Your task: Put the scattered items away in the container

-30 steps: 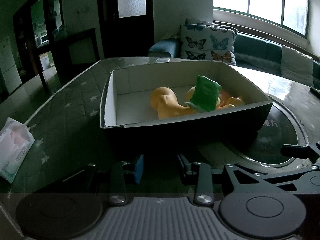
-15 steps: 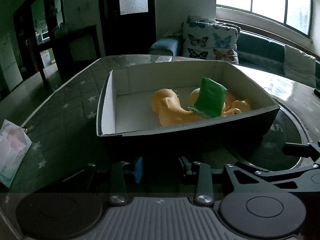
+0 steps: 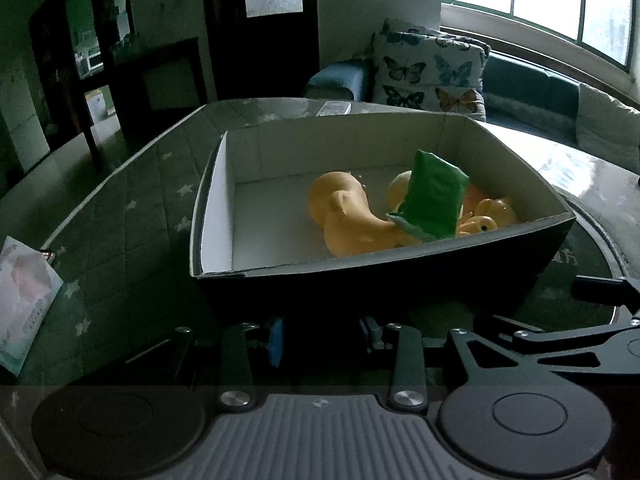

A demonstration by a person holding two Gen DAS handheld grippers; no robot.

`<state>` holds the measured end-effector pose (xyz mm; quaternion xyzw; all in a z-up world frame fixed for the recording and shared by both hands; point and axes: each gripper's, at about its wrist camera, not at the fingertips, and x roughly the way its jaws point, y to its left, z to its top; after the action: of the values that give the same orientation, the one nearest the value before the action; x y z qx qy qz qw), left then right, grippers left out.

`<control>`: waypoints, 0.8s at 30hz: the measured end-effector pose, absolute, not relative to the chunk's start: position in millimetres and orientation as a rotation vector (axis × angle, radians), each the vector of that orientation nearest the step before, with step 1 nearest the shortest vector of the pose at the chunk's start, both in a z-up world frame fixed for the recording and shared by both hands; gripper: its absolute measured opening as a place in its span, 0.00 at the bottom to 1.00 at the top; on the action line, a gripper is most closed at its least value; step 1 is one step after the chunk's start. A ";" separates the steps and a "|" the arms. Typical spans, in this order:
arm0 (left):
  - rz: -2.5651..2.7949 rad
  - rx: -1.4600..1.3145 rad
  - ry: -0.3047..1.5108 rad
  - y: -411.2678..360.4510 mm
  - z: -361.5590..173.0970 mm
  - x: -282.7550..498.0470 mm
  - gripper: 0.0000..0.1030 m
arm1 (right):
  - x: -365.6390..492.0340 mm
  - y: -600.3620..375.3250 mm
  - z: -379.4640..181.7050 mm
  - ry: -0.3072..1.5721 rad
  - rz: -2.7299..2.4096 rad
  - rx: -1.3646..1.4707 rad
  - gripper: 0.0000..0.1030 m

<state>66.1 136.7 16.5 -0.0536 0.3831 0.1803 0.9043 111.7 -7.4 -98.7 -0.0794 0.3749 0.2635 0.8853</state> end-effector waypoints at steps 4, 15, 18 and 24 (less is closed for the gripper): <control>0.385 -0.108 0.804 135.9 16.1 69.9 0.37 | 115.3 -7.0 -98.6 0.781 0.549 -0.170 1.00; 0.409 -0.137 0.828 136.1 12.8 72.0 0.37 | 120.7 -5.8 -98.7 0.780 0.563 -0.174 1.00; 0.420 -0.143 0.833 137.6 12.5 72.4 0.37 | 122.3 -5.2 -99.3 0.782 0.564 -0.176 1.00; 0.438 -0.154 0.837 138.5 11.8 73.8 0.37 | 124.0 -4.2 -99.4 0.781 0.568 -0.184 1.00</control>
<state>73.8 138.5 11.8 -0.0739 0.4028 0.2106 0.8876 124.0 -4.2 -99.4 -0.0884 0.3748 0.2726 0.8817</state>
